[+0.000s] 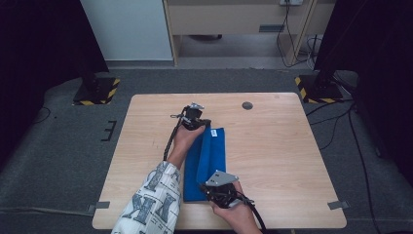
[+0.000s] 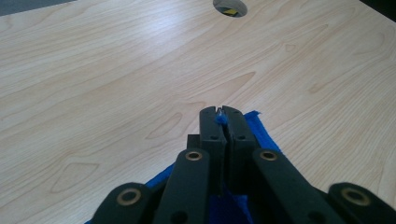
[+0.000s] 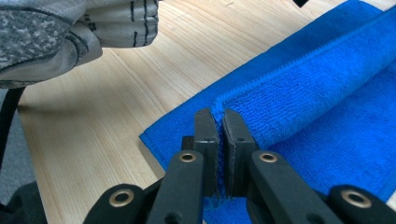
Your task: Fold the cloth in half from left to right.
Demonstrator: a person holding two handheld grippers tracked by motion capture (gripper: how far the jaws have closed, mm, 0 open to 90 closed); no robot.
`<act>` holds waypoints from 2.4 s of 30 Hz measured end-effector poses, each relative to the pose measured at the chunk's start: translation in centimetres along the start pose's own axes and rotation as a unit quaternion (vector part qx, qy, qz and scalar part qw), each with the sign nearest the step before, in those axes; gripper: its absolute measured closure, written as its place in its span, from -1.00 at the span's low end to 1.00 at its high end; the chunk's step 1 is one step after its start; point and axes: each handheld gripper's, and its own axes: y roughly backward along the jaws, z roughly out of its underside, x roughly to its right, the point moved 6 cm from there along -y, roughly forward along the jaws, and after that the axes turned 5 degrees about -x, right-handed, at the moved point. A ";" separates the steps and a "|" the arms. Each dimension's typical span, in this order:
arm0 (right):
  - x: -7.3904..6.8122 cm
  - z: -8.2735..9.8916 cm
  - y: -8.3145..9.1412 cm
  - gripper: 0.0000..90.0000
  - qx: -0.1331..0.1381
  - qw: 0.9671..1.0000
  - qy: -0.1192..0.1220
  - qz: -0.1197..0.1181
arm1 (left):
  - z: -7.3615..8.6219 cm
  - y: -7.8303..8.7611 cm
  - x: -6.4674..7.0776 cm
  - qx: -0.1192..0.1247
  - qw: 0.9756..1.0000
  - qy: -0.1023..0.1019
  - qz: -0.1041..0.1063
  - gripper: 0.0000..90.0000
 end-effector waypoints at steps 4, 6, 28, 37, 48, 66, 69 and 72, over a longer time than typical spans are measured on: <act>0.5 0.6 0.0 0.92 -0.005 1.000 -0.007 0.003 | -0.1 -0.3 0.1 0.003 1.000 0.010 0.002 0.94; 0.8 1.1 -0.2 0.92 -0.010 1.000 -0.012 0.004 | -0.1 -0.6 0.1 0.007 1.000 0.019 0.011 0.94; 2.1 2.7 0.6 0.90 -0.009 0.999 -0.045 -0.006 | 0.2 -1.9 0.7 -0.010 1.000 0.016 0.007 0.92; 2.6 3.3 1.0 0.86 -0.018 0.998 -0.053 -0.004 | 0.2 -2.6 1.3 -0.014 1.000 0.014 0.003 0.90; 2.8 3.6 0.9 0.83 -0.024 0.998 -0.054 -0.003 | 0.2 -3.1 1.7 -0.016 1.000 0.006 -0.001 0.83; 3.7 4.1 1.6 -0.40 -0.044 0.996 -0.066 0.036 | -0.7 -2.1 2.1 0.030 0.999 -0.004 0.023 -0.23; 3.9 4.3 1.8 -0.54 -0.053 0.995 -0.071 0.037 | -0.8 -1.6 2.2 0.032 0.999 -0.018 0.024 -0.34; 4.1 4.2 2.2 -0.63 -0.048 0.996 -0.069 0.044 | -1.1 -0.8 2.2 0.037 0.999 -0.023 0.023 -0.46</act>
